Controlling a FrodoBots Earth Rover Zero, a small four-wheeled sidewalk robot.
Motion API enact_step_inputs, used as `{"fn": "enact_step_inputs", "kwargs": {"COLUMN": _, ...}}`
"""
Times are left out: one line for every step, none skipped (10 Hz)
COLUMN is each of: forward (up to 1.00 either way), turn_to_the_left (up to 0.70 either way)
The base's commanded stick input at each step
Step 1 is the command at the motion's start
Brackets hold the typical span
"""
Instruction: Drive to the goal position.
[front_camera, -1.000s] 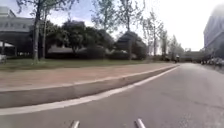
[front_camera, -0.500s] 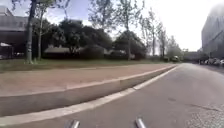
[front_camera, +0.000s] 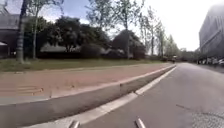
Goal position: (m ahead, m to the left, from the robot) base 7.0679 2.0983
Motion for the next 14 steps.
{"fn": "enact_step_inputs", "kwargs": {"forward": 0.00, "turn_to_the_left": -0.45}}
{"fn": "enact_step_inputs", "kwargs": {"forward": 0.00, "turn_to_the_left": -0.45}}
{"fn": "enact_step_inputs", "kwargs": {"forward": 0.00, "turn_to_the_left": -0.45}}
{"fn": "enact_step_inputs", "kwargs": {"forward": 0.00, "turn_to_the_left": -0.45}}
{"fn": "enact_step_inputs", "kwargs": {"forward": 0.00, "turn_to_the_left": -0.45}}
{"fn": "enact_step_inputs", "kwargs": {"forward": 0.00, "turn_to_the_left": -0.45}}
{"fn": "enact_step_inputs", "kwargs": {"forward": 0.00, "turn_to_the_left": -0.45}}
{"fn": "enact_step_inputs", "kwargs": {"forward": 0.00, "turn_to_the_left": -0.45}}
{"fn": "enact_step_inputs", "kwargs": {"forward": 0.00, "turn_to_the_left": -0.45}}
{"fn": "enact_step_inputs", "kwargs": {"forward": 0.00, "turn_to_the_left": -0.45}}
{"fn": "enact_step_inputs", "kwargs": {"forward": 0.00, "turn_to_the_left": -0.45}}
{"fn": "enact_step_inputs", "kwargs": {"forward": 0.00, "turn_to_the_left": -0.45}}
{"fn": "enact_step_inputs", "kwargs": {"forward": 0.00, "turn_to_the_left": -0.45}}
{"fn": "enact_step_inputs", "kwargs": {"forward": 0.00, "turn_to_the_left": -0.45}}
